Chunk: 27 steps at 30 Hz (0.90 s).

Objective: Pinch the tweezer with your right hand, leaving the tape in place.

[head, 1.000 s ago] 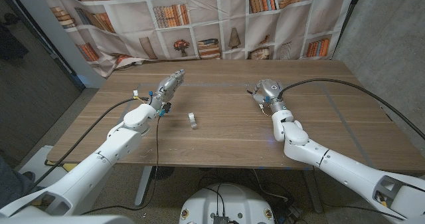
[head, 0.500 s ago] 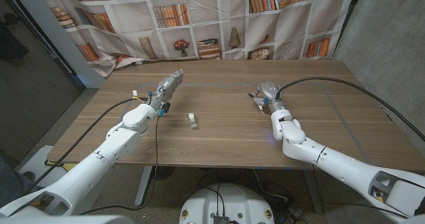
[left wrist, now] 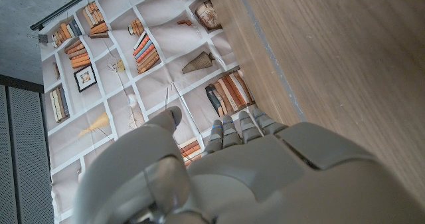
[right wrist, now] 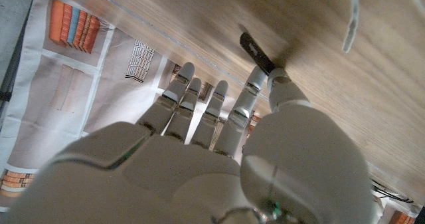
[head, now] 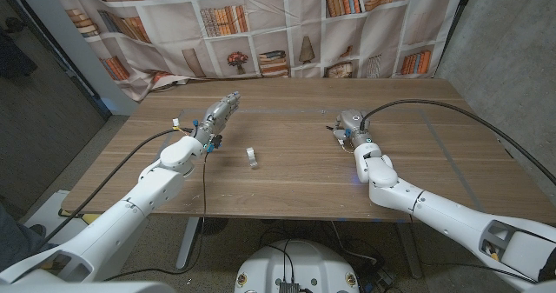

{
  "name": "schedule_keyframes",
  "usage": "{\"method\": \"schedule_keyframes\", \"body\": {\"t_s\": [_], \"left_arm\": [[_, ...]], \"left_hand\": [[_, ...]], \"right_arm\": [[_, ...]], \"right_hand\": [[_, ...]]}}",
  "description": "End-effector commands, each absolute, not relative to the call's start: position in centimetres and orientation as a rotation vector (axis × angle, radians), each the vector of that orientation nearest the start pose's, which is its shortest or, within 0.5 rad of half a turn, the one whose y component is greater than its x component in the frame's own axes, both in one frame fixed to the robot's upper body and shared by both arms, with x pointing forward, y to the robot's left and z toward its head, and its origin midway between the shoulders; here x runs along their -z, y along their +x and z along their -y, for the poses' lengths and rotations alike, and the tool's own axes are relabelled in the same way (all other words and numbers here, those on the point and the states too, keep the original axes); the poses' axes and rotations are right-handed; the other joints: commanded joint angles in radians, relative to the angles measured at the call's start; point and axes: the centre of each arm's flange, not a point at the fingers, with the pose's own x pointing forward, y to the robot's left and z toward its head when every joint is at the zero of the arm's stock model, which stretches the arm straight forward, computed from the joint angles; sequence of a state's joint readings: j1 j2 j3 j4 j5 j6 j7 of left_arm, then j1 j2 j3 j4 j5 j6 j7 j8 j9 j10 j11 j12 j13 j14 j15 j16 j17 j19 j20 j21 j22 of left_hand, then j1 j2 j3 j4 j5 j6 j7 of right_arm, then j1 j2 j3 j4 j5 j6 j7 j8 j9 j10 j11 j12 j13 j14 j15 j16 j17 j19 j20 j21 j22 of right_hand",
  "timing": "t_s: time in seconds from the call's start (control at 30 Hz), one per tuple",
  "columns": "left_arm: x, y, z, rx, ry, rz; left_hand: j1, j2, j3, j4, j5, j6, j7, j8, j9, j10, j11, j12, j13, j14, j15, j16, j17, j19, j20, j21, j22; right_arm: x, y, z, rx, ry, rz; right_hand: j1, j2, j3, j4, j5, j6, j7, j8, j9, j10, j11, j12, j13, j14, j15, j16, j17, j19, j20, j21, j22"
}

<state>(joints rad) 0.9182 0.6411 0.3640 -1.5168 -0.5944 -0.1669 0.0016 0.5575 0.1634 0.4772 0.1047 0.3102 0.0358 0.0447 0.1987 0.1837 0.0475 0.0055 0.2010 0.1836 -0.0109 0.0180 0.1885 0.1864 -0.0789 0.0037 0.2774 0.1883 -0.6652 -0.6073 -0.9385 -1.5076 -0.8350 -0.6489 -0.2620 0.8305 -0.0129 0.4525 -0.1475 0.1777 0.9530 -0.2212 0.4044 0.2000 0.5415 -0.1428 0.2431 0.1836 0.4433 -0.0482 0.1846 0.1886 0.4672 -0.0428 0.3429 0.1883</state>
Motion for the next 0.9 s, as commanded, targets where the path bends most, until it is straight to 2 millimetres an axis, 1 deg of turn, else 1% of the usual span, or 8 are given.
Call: {"method": "schedule_keyframes", "body": {"t_s": [0.03, 0.43, 0.57, 0.63, 0.73, 0.8, 0.83, 0.9], "left_arm": [[2.0, 62.2, -28.7, 0.244, 0.116, 0.563], [1.9, 62.2, -28.7, 0.243, 0.117, 0.561], [2.0, 62.2, -28.6, 0.243, 0.110, 0.561], [2.0, 62.3, -28.6, 0.244, 0.109, 0.561], [2.0, 62.4, -28.5, 0.245, 0.106, 0.561], [2.0, 62.4, -28.5, 0.246, 0.106, 0.560], [2.0, 62.4, -28.5, 0.247, 0.108, 0.560], [1.9, 62.3, -28.6, 0.246, 0.108, 0.560]], "left_hand": [[0.006, -0.004, 0.010, 0.002, -0.003, 0.005, -0.006, -0.003, 0.004, -0.002, -0.001, 0.000, 0.006, -0.002, 0.002, -0.002, 0.000, -0.003, 0.009, -0.003, 0.003], [0.004, -0.005, 0.014, 0.001, -0.005, 0.006, -0.007, -0.003, 0.004, -0.001, 0.000, 0.001, 0.006, -0.002, 0.003, -0.002, 0.000, -0.001, 0.009, -0.003, 0.003], [0.003, -0.005, 0.015, 0.000, -0.005, 0.009, -0.008, -0.002, 0.004, -0.001, -0.002, 0.001, 0.006, -0.001, 0.002, -0.001, 0.000, 0.000, 0.009, -0.003, 0.003], [0.002, -0.005, 0.016, 0.000, -0.005, 0.012, -0.007, -0.001, 0.004, 0.002, 0.000, 0.002, 0.006, 0.002, 0.003, 0.000, 0.000, 0.002, 0.009, -0.002, 0.003], [0.002, -0.005, 0.017, 0.000, -0.006, 0.016, -0.007, 0.000, 0.004, 0.005, -0.002, 0.003, 0.006, 0.003, 0.004, 0.000, 0.000, 0.004, 0.011, -0.002, 0.003], [0.001, -0.005, 0.018, -0.001, -0.006, 0.016, -0.006, 0.000, 0.004, 0.005, -0.001, 0.003, 0.006, 0.004, 0.003, 0.000, 0.000, 0.004, 0.010, -0.002, 0.003], [0.001, -0.005, 0.018, -0.001, -0.006, 0.016, -0.006, 0.000, 0.004, 0.006, 0.000, 0.003, 0.006, 0.004, 0.003, 0.000, 0.000, 0.005, 0.010, -0.002, 0.003], [0.001, -0.005, 0.019, -0.001, -0.006, 0.017, -0.006, 0.001, 0.004, 0.006, -0.001, 0.003, 0.006, 0.005, 0.004, 0.001, 0.000, 0.005, 0.010, -0.002, 0.003]], "right_arm": [[5.4, 64.9, 19.3, 0.417, -1.659, 0.449], [4.6, 63.8, 19.2, 0.420, -1.626, 0.461], [4.2, 63.4, 19.1, 0.435, -1.623, 0.472], [4.0, 63.3, 19.1, 0.437, -1.620, 0.477], [3.8, 63.1, 19.1, 0.440, -1.623, 0.477], [3.6, 62.7, 19.2, 0.444, -1.614, 0.484], [3.4, 62.5, 19.2, 0.449, -1.603, 0.491], [3.1, 62.0, 19.4, 0.452, -1.560, 0.501]], "right_hand": [[-0.009, -0.002, 0.000, 0.006, -0.001, -0.012, -0.001, -0.007, 0.002, 0.005, 0.005, -0.007, 0.002, 0.000, -0.019, 0.000, 0.001, -0.005, -0.029, -0.006, 0.005], [-0.024, -0.015, -0.009, 0.008, -0.001, -0.049, 0.000, -0.027, 0.002, -0.005, 0.010, -0.014, 0.002, -0.008, -0.014, -0.002, 0.001, -0.015, -0.024, -0.012, 0.005], [-0.034, -0.021, -0.012, 0.009, 0.001, -0.081, 0.000, -0.045, 0.002, -0.025, 0.012, -0.023, 0.003, -0.014, -0.011, -0.002, 0.002, -0.019, -0.021, -0.015, 0.005], [-0.035, -0.022, -0.012, 0.009, 0.001, -0.086, -0.001, -0.048, 0.002, -0.030, 0.010, -0.025, 0.003, -0.017, -0.008, -0.003, 0.002, -0.020, -0.020, -0.015, 0.005], [-0.038, -0.024, -0.012, 0.008, 0.003, -0.118, 0.001, -0.064, 0.003, -0.043, 0.015, -0.031, 0.004, -0.024, -0.004, -0.003, 0.003, -0.026, -0.015, -0.019, 0.004], [-0.048, -0.027, -0.015, 0.010, 0.003, -0.160, 0.001, -0.083, 0.006, -0.054, 0.018, -0.034, 0.005, -0.033, 0.005, -0.003, 0.004, -0.036, -0.010, -0.024, 0.005], [-0.051, -0.027, -0.016, 0.011, 0.003, -0.165, 0.000, -0.085, 0.007, -0.056, 0.019, -0.035, 0.005, -0.036, 0.006, -0.003, 0.004, -0.040, -0.007, -0.026, 0.005], [-0.060, -0.028, -0.019, 0.015, 0.003, -0.193, 0.002, -0.098, 0.009, -0.059, 0.025, -0.035, 0.006, -0.037, 0.008, -0.002, 0.005, -0.042, -0.004, -0.028, 0.005]]}}
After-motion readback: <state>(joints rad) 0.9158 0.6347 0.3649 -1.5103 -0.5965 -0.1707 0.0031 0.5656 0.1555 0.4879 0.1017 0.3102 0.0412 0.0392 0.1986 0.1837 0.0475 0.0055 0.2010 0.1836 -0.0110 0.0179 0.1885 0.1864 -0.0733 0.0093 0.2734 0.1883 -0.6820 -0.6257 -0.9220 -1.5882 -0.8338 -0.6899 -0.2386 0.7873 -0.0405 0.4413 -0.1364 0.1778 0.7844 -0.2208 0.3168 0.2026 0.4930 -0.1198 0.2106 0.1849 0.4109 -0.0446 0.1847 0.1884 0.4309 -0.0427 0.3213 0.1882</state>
